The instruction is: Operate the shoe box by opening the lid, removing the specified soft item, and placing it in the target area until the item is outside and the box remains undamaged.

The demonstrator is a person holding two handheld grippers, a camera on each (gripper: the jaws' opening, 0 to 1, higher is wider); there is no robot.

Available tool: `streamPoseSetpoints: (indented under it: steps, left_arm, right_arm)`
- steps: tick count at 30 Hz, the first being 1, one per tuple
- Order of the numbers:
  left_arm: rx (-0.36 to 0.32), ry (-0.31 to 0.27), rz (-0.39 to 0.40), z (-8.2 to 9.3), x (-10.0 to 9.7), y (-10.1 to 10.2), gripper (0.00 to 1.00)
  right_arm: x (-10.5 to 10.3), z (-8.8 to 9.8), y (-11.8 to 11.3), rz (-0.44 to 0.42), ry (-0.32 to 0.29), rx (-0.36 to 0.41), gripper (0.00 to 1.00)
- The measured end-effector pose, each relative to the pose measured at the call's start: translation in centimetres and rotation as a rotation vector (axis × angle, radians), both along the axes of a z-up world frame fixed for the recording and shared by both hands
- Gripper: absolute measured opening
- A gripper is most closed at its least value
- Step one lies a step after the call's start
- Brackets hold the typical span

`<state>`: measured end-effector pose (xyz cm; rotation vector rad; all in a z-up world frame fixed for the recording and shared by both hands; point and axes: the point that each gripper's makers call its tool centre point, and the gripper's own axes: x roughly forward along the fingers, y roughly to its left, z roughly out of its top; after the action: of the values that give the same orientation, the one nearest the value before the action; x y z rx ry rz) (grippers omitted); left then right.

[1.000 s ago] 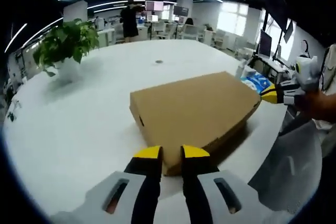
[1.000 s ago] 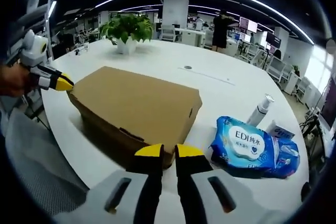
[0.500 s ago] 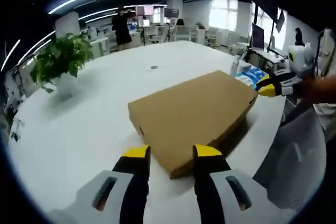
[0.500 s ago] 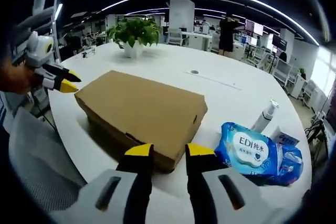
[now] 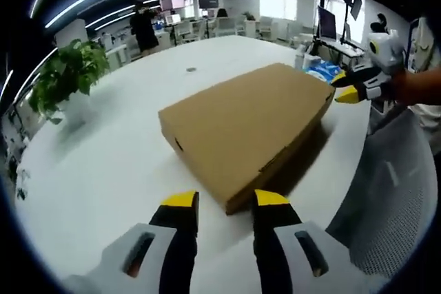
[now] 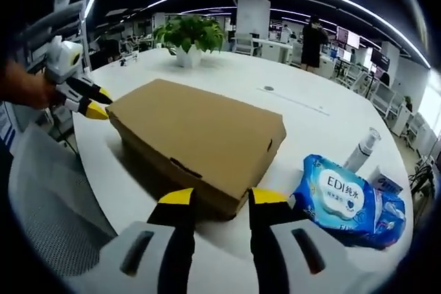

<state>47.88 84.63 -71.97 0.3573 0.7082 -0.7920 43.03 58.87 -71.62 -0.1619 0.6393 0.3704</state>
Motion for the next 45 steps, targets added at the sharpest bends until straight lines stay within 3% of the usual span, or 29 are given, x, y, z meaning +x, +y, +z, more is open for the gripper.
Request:
streamPoseSetpoints:
  steps: [4, 8, 45]
  left_arm:
    - [0.01, 0.005, -0.032, -0.2, 0.0, -0.6, 0.24]
    - [0.007, 0.018, -0.015, -0.4, 0.5, -0.4, 0.25]
    - [0.004, 0.024, -0.047, -0.5, 4.4, -6.3, 0.26]
  right_arm:
    - [0.1, -0.2, -0.3, 0.005, -0.001, -0.019, 0.24]
    - [0.1, -0.4, -0.6, 0.01, 0.008, -0.032, 0.19]
    - [3.5, -0.4, -6.1, -0.043, -0.002, -0.033, 0.2]
